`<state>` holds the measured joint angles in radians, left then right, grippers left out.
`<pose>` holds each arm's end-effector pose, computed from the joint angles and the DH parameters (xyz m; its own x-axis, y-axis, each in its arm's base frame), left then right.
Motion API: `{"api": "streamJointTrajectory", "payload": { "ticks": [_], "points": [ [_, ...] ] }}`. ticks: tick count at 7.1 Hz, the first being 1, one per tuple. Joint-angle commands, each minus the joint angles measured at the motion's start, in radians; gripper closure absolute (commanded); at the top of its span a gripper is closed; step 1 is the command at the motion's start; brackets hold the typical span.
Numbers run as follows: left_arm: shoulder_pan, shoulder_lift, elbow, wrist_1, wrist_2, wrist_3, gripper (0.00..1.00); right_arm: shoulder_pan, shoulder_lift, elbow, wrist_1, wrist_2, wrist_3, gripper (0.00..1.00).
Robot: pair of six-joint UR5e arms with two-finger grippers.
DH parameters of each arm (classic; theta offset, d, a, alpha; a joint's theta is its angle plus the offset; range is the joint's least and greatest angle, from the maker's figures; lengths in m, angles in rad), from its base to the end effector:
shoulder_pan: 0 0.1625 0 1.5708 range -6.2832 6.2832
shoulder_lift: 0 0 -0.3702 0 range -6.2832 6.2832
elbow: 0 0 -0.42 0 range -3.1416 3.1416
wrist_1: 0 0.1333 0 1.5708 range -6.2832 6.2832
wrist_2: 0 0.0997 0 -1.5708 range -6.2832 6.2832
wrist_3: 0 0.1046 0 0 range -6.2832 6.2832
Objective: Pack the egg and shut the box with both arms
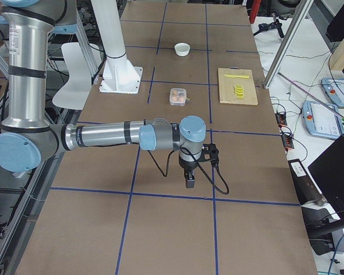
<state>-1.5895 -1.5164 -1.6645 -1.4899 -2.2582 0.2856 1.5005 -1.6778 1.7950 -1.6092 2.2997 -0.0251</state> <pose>-0.0762 -0.4945 0.6006 0.7463 0.2423 -0.6200 -0.1997 0.9700 0.1387 0.0295 -0.4864 0.5514 0.7384 -0.1296 0.6618 0.0886 0.9915 0.0954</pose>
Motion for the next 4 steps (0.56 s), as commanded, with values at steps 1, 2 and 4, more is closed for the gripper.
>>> {"api": "streamJointTrajectory", "payload": {
  "ticks": [1,2,4],
  "points": [
    [0.002,-0.001,-0.003,-0.004,0.000,0.001,0.00,0.000,0.000,-0.003,0.000,0.001,0.001,0.00],
    [0.002,-0.001,-0.003,-0.004,0.000,0.001,0.00,-0.002,0.000,-0.006,-0.001,0.001,0.001,0.00],
    [0.002,-0.004,-0.003,-0.004,0.000,0.001,0.00,-0.005,0.000,-0.011,0.000,0.001,0.001,0.00]
  ]
}}
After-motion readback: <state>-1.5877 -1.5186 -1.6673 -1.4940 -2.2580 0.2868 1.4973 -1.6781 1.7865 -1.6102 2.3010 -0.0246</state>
